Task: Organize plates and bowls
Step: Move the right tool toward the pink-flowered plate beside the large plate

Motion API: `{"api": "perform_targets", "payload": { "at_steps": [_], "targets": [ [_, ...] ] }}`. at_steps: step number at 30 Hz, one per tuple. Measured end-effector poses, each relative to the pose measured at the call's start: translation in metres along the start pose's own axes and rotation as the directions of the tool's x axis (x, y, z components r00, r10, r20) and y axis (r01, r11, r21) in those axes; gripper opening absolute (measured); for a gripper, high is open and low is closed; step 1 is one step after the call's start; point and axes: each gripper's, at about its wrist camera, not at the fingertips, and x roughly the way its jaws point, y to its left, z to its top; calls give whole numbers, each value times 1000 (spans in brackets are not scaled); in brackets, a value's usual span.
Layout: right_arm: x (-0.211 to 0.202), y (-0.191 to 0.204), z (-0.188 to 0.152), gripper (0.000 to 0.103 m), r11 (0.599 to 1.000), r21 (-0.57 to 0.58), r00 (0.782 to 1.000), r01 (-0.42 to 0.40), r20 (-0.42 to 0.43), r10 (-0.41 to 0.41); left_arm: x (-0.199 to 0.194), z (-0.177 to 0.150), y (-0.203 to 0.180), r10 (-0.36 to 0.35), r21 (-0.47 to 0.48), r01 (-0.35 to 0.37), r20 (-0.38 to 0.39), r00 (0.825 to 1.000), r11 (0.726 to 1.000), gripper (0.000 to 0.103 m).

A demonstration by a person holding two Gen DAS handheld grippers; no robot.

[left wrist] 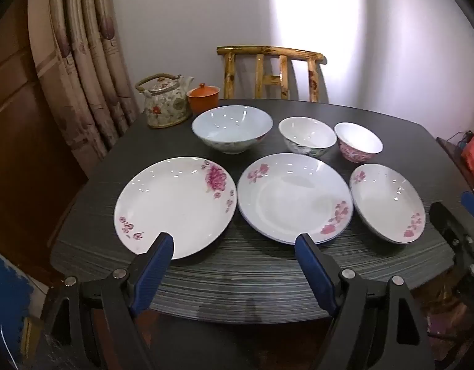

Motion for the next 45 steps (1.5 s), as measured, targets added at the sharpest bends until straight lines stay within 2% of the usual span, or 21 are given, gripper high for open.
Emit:
{"api": "perform_targets", "payload": {
  "at_steps": [3, 7, 11, 17, 22, 25, 27, 38, 40, 42, 44, 45],
  "targets": [
    [3, -2, -2, 103, 1000, -2, 1000, -12, 6, 12, 5, -3, -13, 33, 38, -32, -31, 999, 999, 83],
    [6, 1, -2, 103, 1000, -4, 1000, -25, -8, 25, 10, -1, -12, 26, 9, -25, -68, 997, 1000, 83],
    [4, -1, -3, 103, 995, 3, 995, -102, -15, 102, 13, -5, 7, -8, -47, 4, -80, 997, 999, 83],
    [9, 6, -7, 103, 980, 4, 978, -198, -62, 198, 15, -5, 15, 17, -53, -22, -91, 996, 998, 83],
    [21, 13, 2, 103, 958, 22, 949, -286, -129, 286, 19, -4, 30, 31, -78, -40, -109, 994, 996, 83],
    [29, 18, 11, 103, 937, 48, 923, -346, -161, 349, 22, -3, 42, 32, -107, -45, -120, 992, 993, 83],
    [34, 23, 16, 103, 933, 54, 916, -357, -174, 361, 25, -2, 51, 37, -125, -53, -127, 991, 991, 83],
    [57, 83, 42, 103, 864, -36, 838, -503, -266, 476, 35, 1, 94, 94, -186, -123, -158, 983, 975, 83],
    [64, 91, 47, 97, 855, -46, 828, -517, -279, 486, 40, 2, 103, 96, -205, -132, -177, 980, 970, 83],
    [72, 98, 52, 73, 850, -67, 823, -523, -297, 483, 43, 3, 110, 97, -227, -142, -198, 975, 964, 83],
    [84, 107, 55, 63, 844, -84, 814, -529, -330, 477, 47, 4, 121, 101, -253, -157, -222, 970, 955, 83],
    [89, 110, 56, 63, 840, -82, 807, -537, -342, 482, 49, 5, 126, 100, -266, -161, -228, 969, 950, 83]
  ]
}}
